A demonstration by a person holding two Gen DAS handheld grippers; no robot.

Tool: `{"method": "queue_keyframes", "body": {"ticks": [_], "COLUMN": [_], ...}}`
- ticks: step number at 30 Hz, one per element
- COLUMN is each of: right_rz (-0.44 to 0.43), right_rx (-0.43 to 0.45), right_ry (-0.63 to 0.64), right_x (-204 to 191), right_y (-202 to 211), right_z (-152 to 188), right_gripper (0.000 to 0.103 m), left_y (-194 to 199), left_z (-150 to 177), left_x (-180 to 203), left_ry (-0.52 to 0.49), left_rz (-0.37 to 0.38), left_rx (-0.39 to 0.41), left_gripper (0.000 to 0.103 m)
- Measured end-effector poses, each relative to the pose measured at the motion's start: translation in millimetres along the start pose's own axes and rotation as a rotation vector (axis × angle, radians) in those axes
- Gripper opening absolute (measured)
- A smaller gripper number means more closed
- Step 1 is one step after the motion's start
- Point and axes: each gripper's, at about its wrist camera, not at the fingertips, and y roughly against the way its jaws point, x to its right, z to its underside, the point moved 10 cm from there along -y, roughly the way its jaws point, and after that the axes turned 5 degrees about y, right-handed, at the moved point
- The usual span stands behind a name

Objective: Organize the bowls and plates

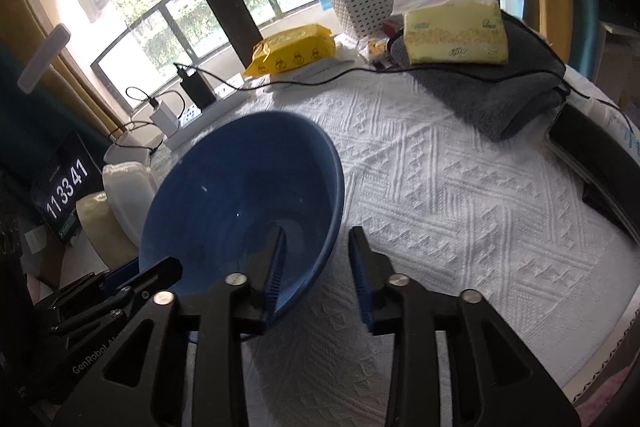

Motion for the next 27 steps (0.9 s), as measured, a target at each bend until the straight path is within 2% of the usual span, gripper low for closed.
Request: {"method": "queue_keyframes", "body": {"ticks": [5,9,19,27], "right_rz": [0.025,0.029,0.058,0.043], "right_rx": [0.038,0.078,0.178,0.197], "right_ry": [-0.004,-0.024,-0.033,0.026], "right_x": [5.3,9.3,9.5,-17.3], "right_y": [12.1,23.5,49.1,53.7], "right_z": [-8.7,-17.1,-36.1,-45.2], "right_gripper": [0.036,0.036,0.037,0.037], "left_y": [6.6,13.0,40.0,60.7], "left_z": [-2.0,-4.4,-18.2,-31.0], "left_x": [-6.4,-11.0,-19.1,-37.4], "left_ry": [0.012,0.029,0.023,0.041], "left_rz": [-0.014,-0.016,-0.025,-0.041], "left_rx": [0.015,0.030,0.098,0.152], "left_gripper": [0.036,0.046,0.046,0.047]}}
